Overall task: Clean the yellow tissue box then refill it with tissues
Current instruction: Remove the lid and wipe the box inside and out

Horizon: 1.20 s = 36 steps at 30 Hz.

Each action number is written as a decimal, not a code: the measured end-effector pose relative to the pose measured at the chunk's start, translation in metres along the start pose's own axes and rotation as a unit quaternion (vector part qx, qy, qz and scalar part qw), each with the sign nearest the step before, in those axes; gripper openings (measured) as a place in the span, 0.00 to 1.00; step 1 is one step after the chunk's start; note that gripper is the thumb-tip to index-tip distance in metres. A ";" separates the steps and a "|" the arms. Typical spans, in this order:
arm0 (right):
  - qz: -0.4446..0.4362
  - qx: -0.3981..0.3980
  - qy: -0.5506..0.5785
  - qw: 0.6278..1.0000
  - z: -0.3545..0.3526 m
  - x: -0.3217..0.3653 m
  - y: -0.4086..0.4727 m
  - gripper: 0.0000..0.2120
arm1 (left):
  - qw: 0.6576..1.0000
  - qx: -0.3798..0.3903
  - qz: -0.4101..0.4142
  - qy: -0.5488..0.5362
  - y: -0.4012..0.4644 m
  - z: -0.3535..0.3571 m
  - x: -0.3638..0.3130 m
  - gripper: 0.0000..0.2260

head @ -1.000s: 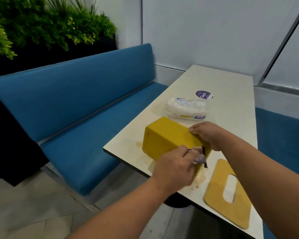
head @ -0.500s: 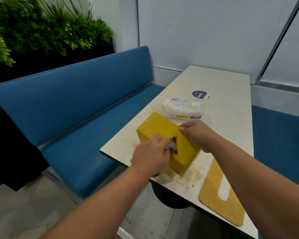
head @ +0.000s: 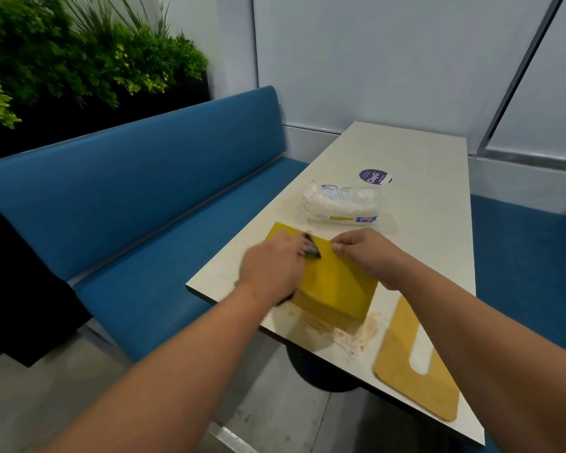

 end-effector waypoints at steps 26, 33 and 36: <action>0.017 0.001 0.130 0.991 0.005 -0.012 0.008 0.09 | 0.977 0.011 0.207 -0.043 -0.036 0.025 -0.062 0.04; 0.028 -0.003 0.090 0.996 -0.006 -0.023 0.004 0.12 | 0.976 -0.076 -0.156 -0.135 0.003 -0.007 0.032 0.12; 0.037 0.000 0.118 0.992 -0.003 -0.030 0.001 0.10 | 0.865 -0.060 -0.332 -0.371 -0.002 0.006 0.057 0.07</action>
Point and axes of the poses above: each hand's wrist, its own y-axis towards the middle knuckle, its own z-axis out of the palm, x = y × z, the point moved 2 cm from there along y, towards the middle knuckle, and after that the axes turned 3 degrees about -y, right-handed, at the moved point
